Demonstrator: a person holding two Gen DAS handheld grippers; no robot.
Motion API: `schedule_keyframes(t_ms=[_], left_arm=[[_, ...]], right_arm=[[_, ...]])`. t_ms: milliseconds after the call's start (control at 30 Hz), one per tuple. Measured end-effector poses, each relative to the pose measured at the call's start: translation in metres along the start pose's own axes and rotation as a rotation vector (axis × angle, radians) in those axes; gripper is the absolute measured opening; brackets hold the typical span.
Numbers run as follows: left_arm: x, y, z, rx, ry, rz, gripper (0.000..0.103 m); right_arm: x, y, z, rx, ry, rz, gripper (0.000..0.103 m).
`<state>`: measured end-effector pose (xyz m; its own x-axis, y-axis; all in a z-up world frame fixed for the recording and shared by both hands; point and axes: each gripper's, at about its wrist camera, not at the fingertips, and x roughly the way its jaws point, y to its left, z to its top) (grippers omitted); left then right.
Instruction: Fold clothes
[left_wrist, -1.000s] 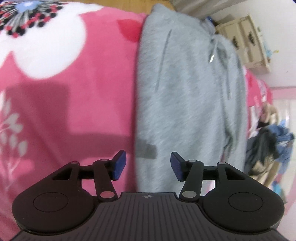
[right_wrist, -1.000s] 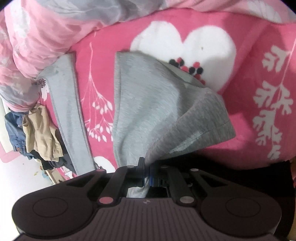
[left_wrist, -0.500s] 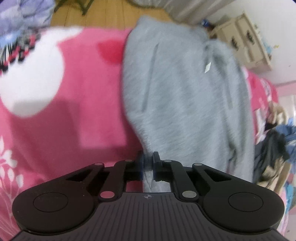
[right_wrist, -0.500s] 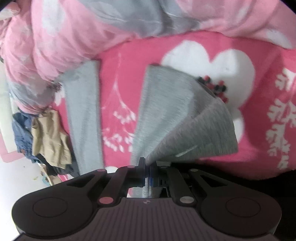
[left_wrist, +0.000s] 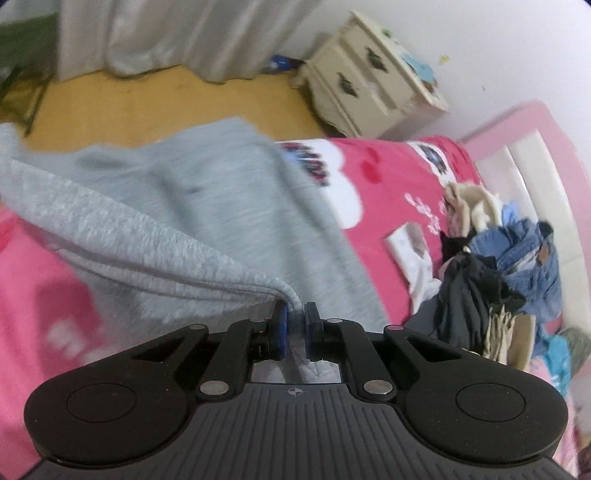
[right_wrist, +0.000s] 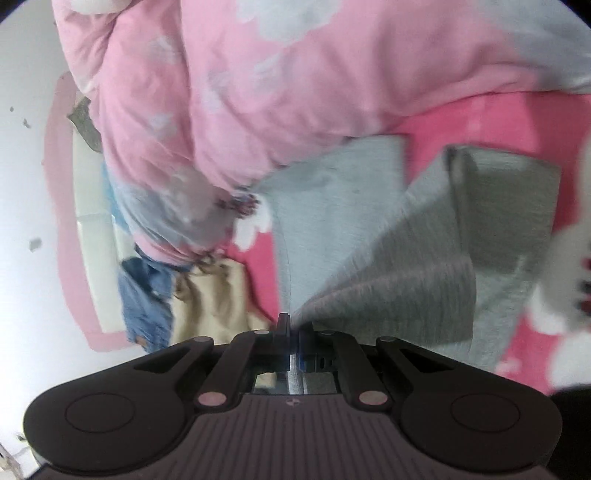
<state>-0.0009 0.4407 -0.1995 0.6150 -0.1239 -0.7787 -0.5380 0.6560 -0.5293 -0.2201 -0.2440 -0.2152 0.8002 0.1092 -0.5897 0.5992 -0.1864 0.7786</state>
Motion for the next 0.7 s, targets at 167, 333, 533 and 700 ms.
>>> schedule_keyframes(t_ms=[167, 333, 533, 700], left_arm=[[0.063, -0.060, 0.024, 0.107, 0.052, 0.055, 0.007], [0.112, -0.108, 0.026, 0.205, 0.069, 0.135, 0.007], [0.156, -0.132, 0.014, 0.231, 0.061, 0.231, 0.007], [0.163, -0.131, 0.013, 0.226, 0.032, 0.291, 0.007]], right_arm=[[0.042, 0.008, 0.014, 0.054, -0.019, 0.007, 0.005], [0.075, 0.012, 0.027, 0.095, -0.029, -0.009, 0.005], [0.128, 0.026, 0.056, 0.059, 0.007, -0.086, 0.005], [0.175, 0.050, 0.072, 0.005, 0.046, -0.100, 0.005]])
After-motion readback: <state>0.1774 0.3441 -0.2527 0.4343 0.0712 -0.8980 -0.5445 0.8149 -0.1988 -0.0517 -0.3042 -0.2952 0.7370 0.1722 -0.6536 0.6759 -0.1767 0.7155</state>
